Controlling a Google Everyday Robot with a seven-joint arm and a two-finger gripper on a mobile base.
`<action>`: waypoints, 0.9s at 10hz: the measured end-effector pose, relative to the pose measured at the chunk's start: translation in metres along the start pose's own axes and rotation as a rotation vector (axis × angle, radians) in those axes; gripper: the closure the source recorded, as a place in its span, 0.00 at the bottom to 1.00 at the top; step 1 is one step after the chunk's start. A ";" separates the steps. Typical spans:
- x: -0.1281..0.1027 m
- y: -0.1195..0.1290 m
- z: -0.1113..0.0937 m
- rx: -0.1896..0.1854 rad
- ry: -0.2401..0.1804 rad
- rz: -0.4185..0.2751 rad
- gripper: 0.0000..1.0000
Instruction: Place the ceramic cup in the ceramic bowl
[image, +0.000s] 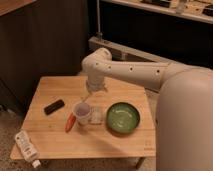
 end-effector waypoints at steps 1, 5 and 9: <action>0.000 -0.001 0.000 0.003 -0.001 -0.001 0.20; 0.005 0.002 0.001 0.006 0.008 0.000 0.20; 0.008 0.005 0.003 0.007 0.014 0.002 0.20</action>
